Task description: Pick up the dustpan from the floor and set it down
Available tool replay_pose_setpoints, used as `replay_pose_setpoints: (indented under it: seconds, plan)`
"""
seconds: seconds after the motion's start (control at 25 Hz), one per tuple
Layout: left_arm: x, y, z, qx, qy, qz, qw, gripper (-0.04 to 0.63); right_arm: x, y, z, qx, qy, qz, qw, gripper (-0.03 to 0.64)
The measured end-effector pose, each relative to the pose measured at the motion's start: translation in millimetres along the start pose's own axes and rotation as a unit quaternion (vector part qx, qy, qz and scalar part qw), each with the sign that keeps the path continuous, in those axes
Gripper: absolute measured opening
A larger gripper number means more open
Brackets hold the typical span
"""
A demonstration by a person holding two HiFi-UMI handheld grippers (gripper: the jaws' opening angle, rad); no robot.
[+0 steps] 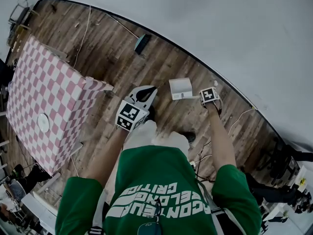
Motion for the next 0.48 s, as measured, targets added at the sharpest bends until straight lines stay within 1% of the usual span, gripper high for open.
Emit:
replay_pose_setpoints:
  seconds: [0.16,0.28,0.4,0.48]
  plan:
    - [-2.8,0.9,-2.9,-0.004,-0.006,0.001,1.0,-0.003,9.8,-2.9,-4.1,-0.032,0.014,-0.021,0.999,0.163]
    - [-7.6,2.5,-7.3,-0.001,-0.017,0.0,0.9998,-0.003,21.8,-7.9,-1.2,-0.043,0.017,-0.041,0.998,0.172]
    - [-14.7,3.8,-12.6,-0.002,-0.031,0.002,0.9995,-0.003,42.0,-11.8,5.3,-0.047,0.002,-0.076,0.996,0.173]
    - [-22.7,7.6,-16.9,-0.004,-0.047,0.002,0.9989,-0.003,60.1,-16.6,6.6,-0.063,-0.012,-0.105,0.992,0.173]
Point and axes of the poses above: the fingertips, and each gripper's own axes: x backward along the fingers, z to its left, y out of its top, the point moved 8 cm from there along x, backward along the fingers, and after that the axes turned 12 degrees about x, right-handed, at the moved point
